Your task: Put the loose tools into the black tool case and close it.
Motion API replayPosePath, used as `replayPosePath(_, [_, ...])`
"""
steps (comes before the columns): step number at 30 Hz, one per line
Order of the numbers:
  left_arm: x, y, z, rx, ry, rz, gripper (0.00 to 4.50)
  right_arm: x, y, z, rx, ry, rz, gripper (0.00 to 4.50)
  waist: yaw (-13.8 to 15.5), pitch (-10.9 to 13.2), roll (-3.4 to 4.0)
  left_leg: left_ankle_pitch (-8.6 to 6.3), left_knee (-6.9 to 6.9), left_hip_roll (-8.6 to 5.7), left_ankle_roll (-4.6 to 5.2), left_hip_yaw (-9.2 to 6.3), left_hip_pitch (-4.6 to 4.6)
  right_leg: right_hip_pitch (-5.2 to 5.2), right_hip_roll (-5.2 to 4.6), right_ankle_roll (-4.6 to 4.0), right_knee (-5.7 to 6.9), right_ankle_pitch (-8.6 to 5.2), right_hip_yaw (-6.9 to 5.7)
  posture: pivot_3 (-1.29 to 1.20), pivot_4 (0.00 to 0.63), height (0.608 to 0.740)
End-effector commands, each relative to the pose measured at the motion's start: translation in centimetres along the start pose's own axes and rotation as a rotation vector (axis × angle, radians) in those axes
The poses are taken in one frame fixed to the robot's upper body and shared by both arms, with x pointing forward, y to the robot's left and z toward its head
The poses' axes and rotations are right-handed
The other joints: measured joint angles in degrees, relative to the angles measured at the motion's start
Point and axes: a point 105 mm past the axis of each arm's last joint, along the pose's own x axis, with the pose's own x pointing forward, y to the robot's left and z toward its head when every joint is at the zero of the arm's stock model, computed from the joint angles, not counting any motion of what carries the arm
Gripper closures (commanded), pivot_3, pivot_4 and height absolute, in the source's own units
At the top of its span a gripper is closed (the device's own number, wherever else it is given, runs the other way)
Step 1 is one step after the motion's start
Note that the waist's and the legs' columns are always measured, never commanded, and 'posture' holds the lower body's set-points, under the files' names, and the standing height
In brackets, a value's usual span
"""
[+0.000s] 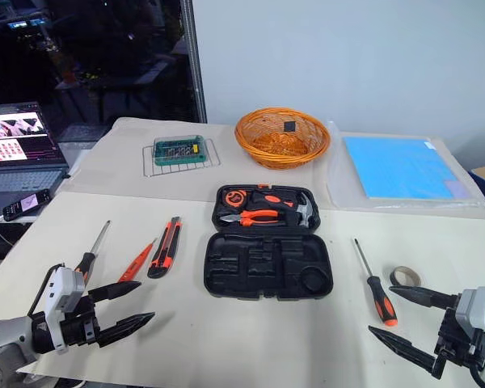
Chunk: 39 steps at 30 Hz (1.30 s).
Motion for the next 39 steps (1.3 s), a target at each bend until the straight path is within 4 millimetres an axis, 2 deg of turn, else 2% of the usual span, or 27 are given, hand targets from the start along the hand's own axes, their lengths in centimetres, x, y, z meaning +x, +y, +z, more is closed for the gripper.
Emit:
replayPosePath(1, [-0.2, 0.7, 1.3, 0.045, -0.044, 0.060, 0.00, 0.5, -0.4, 0.9, -0.047, -0.058, -0.023, 0.10, 0.1, 0.0, 0.04, 0.00, 0.00, 0.00, 0.00, 0.00, -0.02, 0.00, 0.01, 0.00, 0.00, 0.00, -0.03, 0.00, 0.150, 0.740])
replayPosePath(4, [-0.3, 2.8, 3.0, 0.011, -0.150, 0.262, 0.00, 3.0, -0.5, 3.3, -0.063, -0.194, 0.005, 0.10, 0.1, 0.0, 0.04, 0.02, 0.02, 0.00, 0.10, -0.06, -0.21, -0.07, 0.12, -0.26, 0.01, 0.11, -0.31, 0.00, 0.150, 0.740])
replayPosePath(7, [-1.2, 4.9, 4.0, -0.092, -0.215, 0.440, 0.00, 4.6, -0.3, 5.7, -0.076, -0.289, 0.056, 0.10, 0.3, 0.0, 0.08, 0.25, 0.06, -0.04, 0.49, -0.08, -0.21, -0.02, 0.11, -0.16, 0.08, 0.14, -0.31, 0.00, 0.150, 0.740])
replayPosePath(9, [-3.2, 7.7, 3.5, -0.171, -0.124, 0.678, 0.00, 6.1, 0.9, 7.6, -0.105, -0.335, 0.194, 0.10, 0.3, 0.0, 0.03, 0.26, 0.08, -0.03, 0.49, -0.13, -0.13, 0.10, 0.10, 0.30, 0.09, 0.17, -0.36, 0.00, 0.150, 0.740])
replayPosePath(13, [-6.1, 9.6, 3.3, -0.225, 0.013, 0.886, 0.00, 7.4, 2.3, 9.7, -0.148, -0.362, 0.341, 0.10, 0.4, 0.2, -0.12, 0.27, 0.09, -0.04, 0.46, -0.17, 0.14, 0.36, 0.11, 0.23, 0.07, 0.16, -0.44, 0.00, 0.150, 0.740])
replayPosePath(16, [-7.4, 10.1, 2.1, -0.293, 0.160, 0.957, 0.00, 8.1, 2.6, 11.2, -0.193, -0.391, 0.408, 0.10, 0.8, 0.2, -0.18, 0.01, 0.09, -0.14, 0.03, -0.15, 0.23, 0.46, 0.09, 0.10, 0.03, 0.08, -0.46, 0.00, 0.150, 0.740])
replayPosePath(22, [-6.8, 10.1, -0.1, -0.374, 0.299, 0.927, 0.00, 8.7, 2.1, 12.5, -0.221, -0.420, 0.415, 0.10, 1.1, 0.2, -0.25, -0.03, 0.09, -0.24, 0.09, -0.14, 0.21, 0.48, 0.04, -0.21, 0.02, 0.26, -0.52, 0.00, 0.150, 0.740])
replayPosePath(25, [-5.7, 10.1, -0.1, -0.373, 0.299, 0.897, 0.80, 8.8, 2.0, 12.7, -0.221, -0.422, 0.414, 0.00, 1.0, 0.2, -0.26, -0.05, 0.09, -0.21, 0.09, -0.16, 0.16, 0.46, -0.09, -0.23, 0.03, 0.27, -0.51, 0.00, 0.150, 0.740])
replayPosePath(31, [-4.7, 9.9, 0.7, -0.333, 0.259, 0.851, 2.98, 8.7, 1.9, 12.6, -0.220, -0.410, 0.401, 0.00, 0.8, 0.2, -0.25, -0.04, 0.08, -0.12, 0.06, -0.19, 0.16, 0.43, -0.11, -0.34, 0.05, 0.26, -0.47, 0.00, 0.150, 0.740])
replayPosePath(33, [-4.4, 9.8, 1.2, -0.307, 0.235, 0.820, 3.58, 8.6, 1.9, 12.4, -0.207, -0.409, 0.391, 0.00, 0.8, 0.2, -0.25, -0.04, 0.08, -0.10, 0.06, -0.19, 0.16, 0.43, -0.11, -0.35, 0.04, 0.26, -0.46, 0.00, 0.150, 0.740])
replayPosePath(35, [-4.0, 9.7, 2.4, -0.273, 0.171, 0.768, 3.60, 8.6, 2.0, 12.2, -0.199, -0.402, 0.386, 0.00, 0.9, 0.2, -0.25, -0.04, 0.08, -0.10, 0.06, -0.19, 0.15, 0.42, -0.14, -0.38, 0.04, 0.25, -0.46, 0.00, 0.150, 0.740])
replayPosePath(37, [-3.1, 9.1, 5.6, -0.157, 0.063, 0.658, 3.60, 8.5, 2.0, 11.9, -0.181, -0.399, 0.363, 0.00, 1.0, 0.2, -0.27, -0.04, 0.08, -0.10, 0.05, -0.20, 0.09, 0.38, -0.20, -0.40, 0.03, 0.24, -0.47, 0.00, 0.150, 0.740])
replayPosePath(39, [-1.4, 6.9, 8.5, -0.066, 0.041, 0.437, 3.60, 8.2, 1.9, 11.5, -0.152, -0.397, 0.323, 0.00, 1.1, 0.2, -0.29, -0.02, 0.08, -0.11, 0.00, -0.25, -0.12, 0.23, -0.31, -0.42, 0.03, 0.24, -0.50, 0.00, 0.150, 0.740])
